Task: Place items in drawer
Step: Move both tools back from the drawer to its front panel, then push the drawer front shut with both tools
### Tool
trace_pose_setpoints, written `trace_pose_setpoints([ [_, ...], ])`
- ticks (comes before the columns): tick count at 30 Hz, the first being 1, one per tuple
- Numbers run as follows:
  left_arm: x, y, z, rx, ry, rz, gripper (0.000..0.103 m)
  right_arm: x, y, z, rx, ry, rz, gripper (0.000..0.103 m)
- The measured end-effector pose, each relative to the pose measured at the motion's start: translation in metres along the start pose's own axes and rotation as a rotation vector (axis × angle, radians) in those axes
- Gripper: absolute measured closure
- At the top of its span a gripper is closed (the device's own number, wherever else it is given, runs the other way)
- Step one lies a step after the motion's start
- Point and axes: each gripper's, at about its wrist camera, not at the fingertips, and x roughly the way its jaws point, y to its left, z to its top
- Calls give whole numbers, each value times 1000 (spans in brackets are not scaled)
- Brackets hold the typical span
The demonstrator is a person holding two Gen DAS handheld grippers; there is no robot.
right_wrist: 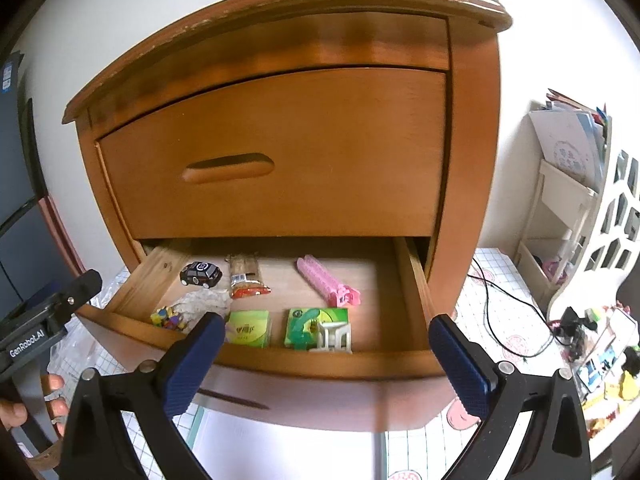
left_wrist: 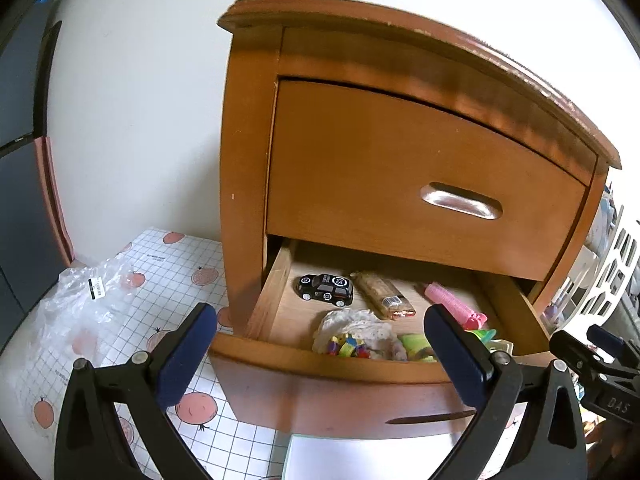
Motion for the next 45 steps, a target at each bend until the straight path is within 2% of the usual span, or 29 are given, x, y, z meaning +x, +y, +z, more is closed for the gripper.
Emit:
trace_pose_setpoints([
  [10, -14, -5, -20, 9, 10, -21, 0, -8, -1, -21, 33, 43, -19, 0],
  [22, 4, -11, -40, 32, 84, -11, 0, 16, 5, -37, 16, 114, -27, 0],
  [26, 14, -7, -42, 17, 102, -9, 0, 27, 4, -41, 19, 139, -28, 0],
  [29, 16, -2, -44, -8, 100, -41, 0, 35, 3, -43, 23, 152, -29, 0],
  [39, 27, 1, -39, -29, 94, -70, 0, 57, 3, -46, 46, 170, -40, 0],
  [45, 49, -5, -30, -6, 114, -55, 0, 73, 4, -38, 44, 168, -41, 0],
])
